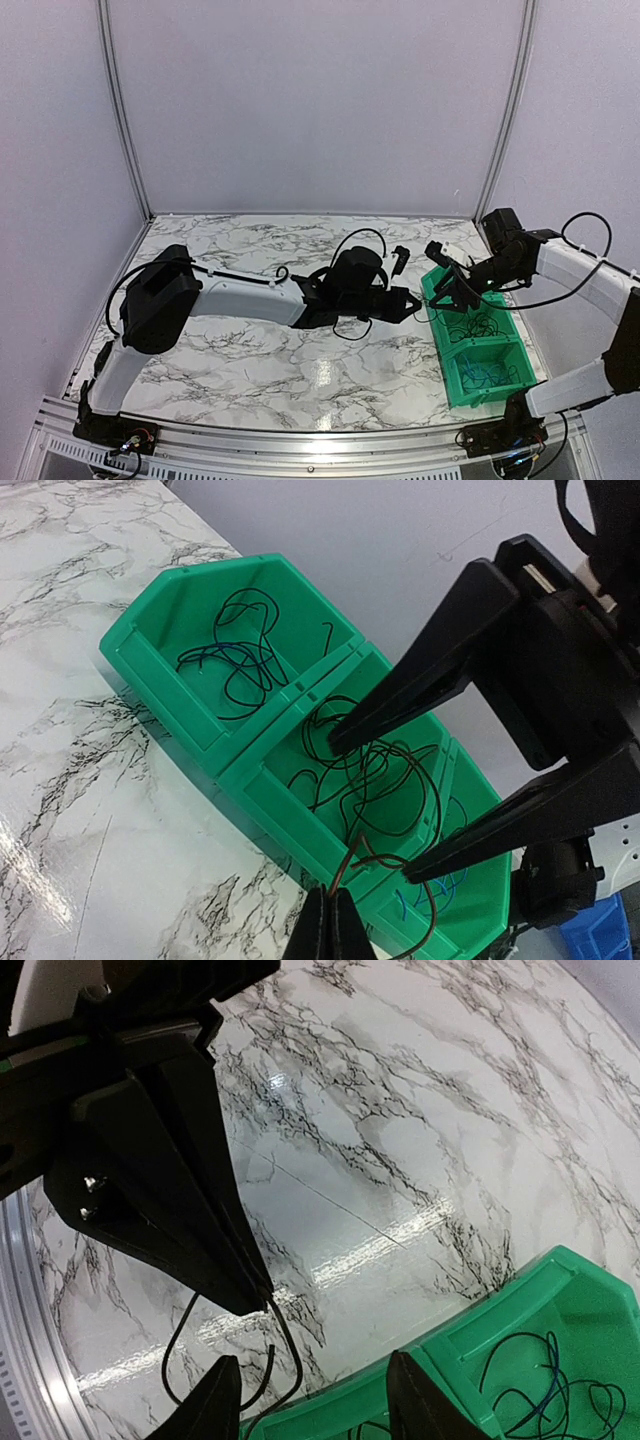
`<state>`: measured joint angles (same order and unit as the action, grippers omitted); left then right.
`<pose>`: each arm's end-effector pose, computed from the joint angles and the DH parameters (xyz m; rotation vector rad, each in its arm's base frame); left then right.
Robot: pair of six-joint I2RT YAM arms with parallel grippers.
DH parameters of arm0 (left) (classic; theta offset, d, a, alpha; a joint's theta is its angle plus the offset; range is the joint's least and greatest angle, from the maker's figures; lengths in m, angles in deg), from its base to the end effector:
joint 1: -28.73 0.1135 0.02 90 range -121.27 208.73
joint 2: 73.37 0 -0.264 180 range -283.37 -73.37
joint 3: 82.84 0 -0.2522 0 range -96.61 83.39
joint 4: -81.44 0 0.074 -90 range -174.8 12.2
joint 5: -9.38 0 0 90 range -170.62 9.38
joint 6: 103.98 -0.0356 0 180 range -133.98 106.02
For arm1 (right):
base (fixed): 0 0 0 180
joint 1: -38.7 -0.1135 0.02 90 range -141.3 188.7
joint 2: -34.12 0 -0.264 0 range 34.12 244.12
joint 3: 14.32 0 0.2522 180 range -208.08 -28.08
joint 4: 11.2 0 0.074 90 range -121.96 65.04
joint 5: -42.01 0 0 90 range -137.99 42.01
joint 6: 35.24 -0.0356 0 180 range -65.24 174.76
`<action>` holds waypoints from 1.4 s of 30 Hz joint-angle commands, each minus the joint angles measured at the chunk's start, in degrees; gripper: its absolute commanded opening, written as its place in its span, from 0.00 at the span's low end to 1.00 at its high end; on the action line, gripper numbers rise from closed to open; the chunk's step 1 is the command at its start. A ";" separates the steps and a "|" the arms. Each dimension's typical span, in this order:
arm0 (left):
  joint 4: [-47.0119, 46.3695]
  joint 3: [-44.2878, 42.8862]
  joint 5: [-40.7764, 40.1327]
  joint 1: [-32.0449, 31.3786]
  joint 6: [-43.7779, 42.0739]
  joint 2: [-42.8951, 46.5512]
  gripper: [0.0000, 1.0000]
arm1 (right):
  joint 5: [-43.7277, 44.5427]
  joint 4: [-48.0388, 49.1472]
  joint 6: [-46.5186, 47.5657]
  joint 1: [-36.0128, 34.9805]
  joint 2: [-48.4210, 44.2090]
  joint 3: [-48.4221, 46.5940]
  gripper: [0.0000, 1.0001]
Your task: Untangle the cables
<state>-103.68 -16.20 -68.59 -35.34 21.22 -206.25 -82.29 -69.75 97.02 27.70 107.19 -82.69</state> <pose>0.2307 -0.4914 0.1956 0.6745 1.9469 -1.3539 0.2328 0.0657 0.2531 -1.2742 2.1352 0.5781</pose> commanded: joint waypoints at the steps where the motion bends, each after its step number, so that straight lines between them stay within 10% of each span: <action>1: -0.20 -0.78 1.01 -0.56 -2.86 1.65 0.00 | -1.82 1.72 -0.38 -0.78 1.97 -2.32 0.45; 10: -0.46 -0.56 0.96 -0.97 -3.56 1.80 0.00 | -2.95 2.84 -0.43 -0.87 2.91 -1.79 0.24; 20: -0.73 -0.07 0.10 -0.97 -3.48 2.13 0.00 | -2.92 0.43 2.16 -0.86 4.55 -1.73 0.30; 27: -0.81 0.36 -0.10 -0.97 -3.59 2.18 0.00 | -2.85 -0.14 1.62 -0.83 4.55 -2.60 0.00; 32: -0.81 4.30 -3.75 -0.64 -3.60 3.97 0.22 | 0.11 -2.12 2.70 1.10 1.02 -3.89 0.00; 42: -0.81 15.18 -6.43 1.02 -5.26 9.43 0.28 | 6.63 -11.63 13.90 14.14 -3.07 -2.63 0.00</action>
<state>-104.14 -3.98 -73.27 -35.10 17.64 -201.38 -79.71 -76.09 105.02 38.19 105.73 -85.42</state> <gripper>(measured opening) 0.276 0.017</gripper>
